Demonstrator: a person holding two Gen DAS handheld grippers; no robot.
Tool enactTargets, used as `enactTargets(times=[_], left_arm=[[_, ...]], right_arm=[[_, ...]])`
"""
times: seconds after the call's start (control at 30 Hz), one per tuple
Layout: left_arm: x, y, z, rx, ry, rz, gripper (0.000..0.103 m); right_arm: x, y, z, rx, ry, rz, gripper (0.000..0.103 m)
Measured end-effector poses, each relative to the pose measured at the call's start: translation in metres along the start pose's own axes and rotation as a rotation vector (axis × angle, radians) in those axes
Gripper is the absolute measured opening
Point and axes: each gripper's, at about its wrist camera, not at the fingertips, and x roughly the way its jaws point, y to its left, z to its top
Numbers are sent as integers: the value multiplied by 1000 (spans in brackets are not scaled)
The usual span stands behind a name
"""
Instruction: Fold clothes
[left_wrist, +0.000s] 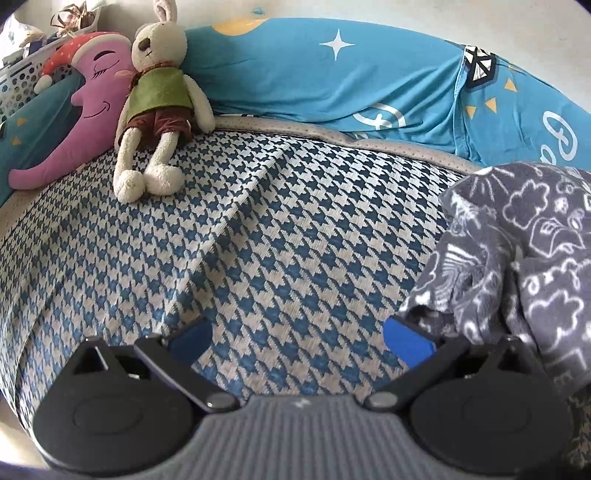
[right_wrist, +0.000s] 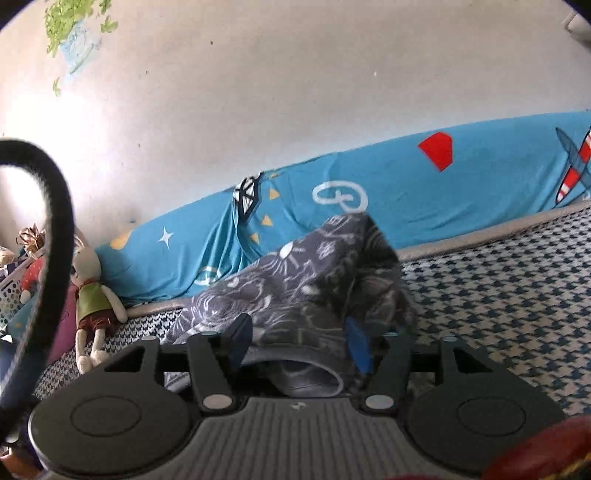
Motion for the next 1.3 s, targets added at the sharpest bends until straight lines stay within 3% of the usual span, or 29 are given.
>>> enactTargets(times=[0.07, 0.2, 0.33, 0.43, 0.7, 1.03, 1.3], left_arm=[[-2, 1, 0, 0, -1, -5, 103], [-5, 3, 1, 5, -13, -7, 103], [-8, 5, 1, 12, -29, -7, 103], [-10, 7, 3, 9, -29, -10, 103], [-16, 14, 5, -1, -51, -18, 103], [-18, 30, 9, -28, -58, -34, 103], [-17, 30, 6, 1, -54, -52, 103]], right_arm=[[9, 4, -2, 1, 20, -6, 63], [21, 9, -7, 4, 42, -15, 61], [27, 16, -13, -12, 67, 13, 35], [29, 25, -17, -36, 80, 45, 25], [25, 72, -35, -189, 113, 230, 21], [26, 135, -84, -443, 246, 391, 21], [17, 146, -104, -561, 330, 427, 28]])
